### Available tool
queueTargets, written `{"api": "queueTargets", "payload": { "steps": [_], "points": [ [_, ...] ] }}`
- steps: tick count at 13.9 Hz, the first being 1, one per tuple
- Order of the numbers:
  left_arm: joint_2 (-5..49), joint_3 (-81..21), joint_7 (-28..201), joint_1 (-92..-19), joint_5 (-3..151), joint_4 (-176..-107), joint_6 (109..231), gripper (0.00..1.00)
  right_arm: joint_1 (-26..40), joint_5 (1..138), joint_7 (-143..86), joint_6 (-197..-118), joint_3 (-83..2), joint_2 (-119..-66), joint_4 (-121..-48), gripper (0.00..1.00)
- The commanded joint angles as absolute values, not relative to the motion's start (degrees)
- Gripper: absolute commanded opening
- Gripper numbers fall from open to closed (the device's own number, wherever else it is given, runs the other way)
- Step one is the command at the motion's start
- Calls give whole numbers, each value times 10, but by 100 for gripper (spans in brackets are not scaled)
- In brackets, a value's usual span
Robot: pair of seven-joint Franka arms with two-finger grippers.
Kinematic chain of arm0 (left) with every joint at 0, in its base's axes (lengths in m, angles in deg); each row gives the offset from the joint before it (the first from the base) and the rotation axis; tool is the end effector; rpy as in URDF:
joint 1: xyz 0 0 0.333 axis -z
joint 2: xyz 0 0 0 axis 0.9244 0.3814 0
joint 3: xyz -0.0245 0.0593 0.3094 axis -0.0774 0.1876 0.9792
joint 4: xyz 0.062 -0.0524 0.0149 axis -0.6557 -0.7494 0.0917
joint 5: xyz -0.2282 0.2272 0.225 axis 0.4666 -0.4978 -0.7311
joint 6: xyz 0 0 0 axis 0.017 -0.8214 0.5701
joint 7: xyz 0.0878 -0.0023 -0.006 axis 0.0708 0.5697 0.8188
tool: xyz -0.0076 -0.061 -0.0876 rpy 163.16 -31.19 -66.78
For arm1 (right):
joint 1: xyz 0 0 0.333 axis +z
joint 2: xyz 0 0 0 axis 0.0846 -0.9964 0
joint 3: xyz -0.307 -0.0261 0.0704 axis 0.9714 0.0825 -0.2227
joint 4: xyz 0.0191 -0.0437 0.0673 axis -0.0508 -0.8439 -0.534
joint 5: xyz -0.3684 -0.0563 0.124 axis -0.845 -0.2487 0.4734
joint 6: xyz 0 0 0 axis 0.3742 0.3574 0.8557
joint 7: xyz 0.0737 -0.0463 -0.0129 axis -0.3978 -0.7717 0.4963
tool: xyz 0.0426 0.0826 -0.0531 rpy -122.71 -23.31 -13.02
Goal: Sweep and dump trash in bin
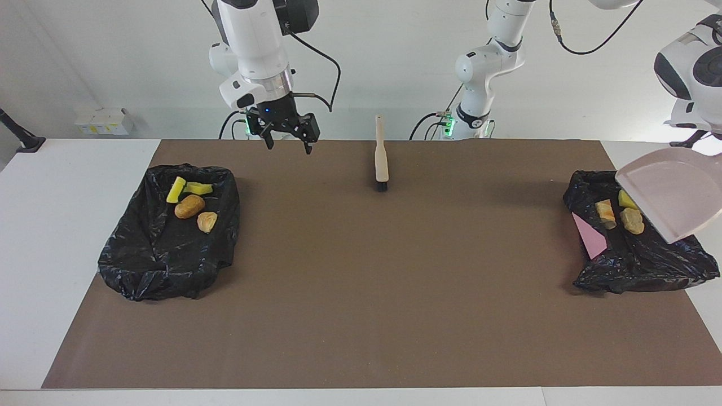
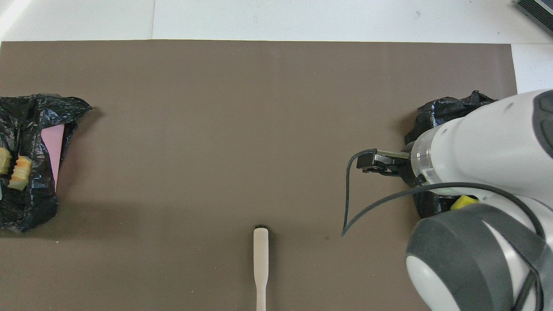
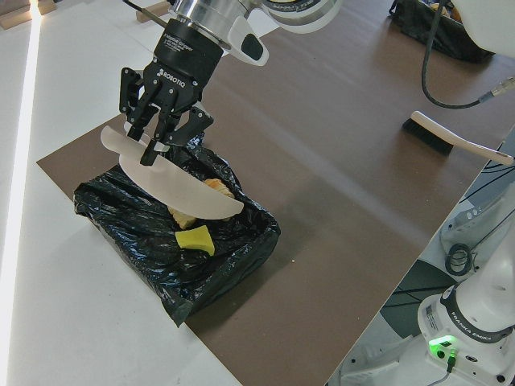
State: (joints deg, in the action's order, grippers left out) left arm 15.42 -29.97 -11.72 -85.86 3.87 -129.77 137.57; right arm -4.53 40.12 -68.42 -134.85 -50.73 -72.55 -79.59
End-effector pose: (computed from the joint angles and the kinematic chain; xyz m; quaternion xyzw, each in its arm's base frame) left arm 0.5604 0.2112 0.5723 -0.7172 0.5886 0.2566 0.2708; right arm 0.5079 0.1718 0.6037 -0.9927 0.1209 -0.0055 0.0003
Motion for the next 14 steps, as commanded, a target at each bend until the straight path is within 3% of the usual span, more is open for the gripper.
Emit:
{"api": "queueTargets", "payload": {
  "steps": [1, 8, 14],
  "points": [
    [136, -295, -24, -819, 115, -1309, 1325, 0, -74, 371, -638, -1297, -517, -769, -718, 100],
    [121, -295, 330, -686, 314, -1317, 1209, 0, -92, 362, -628, -1284, -517, -775, -703, 100],
    [121, -295, 699, -565, 490, -1318, 1223, 0, -83, 364, -613, -1265, -484, -768, -700, 100]
  ]
}}
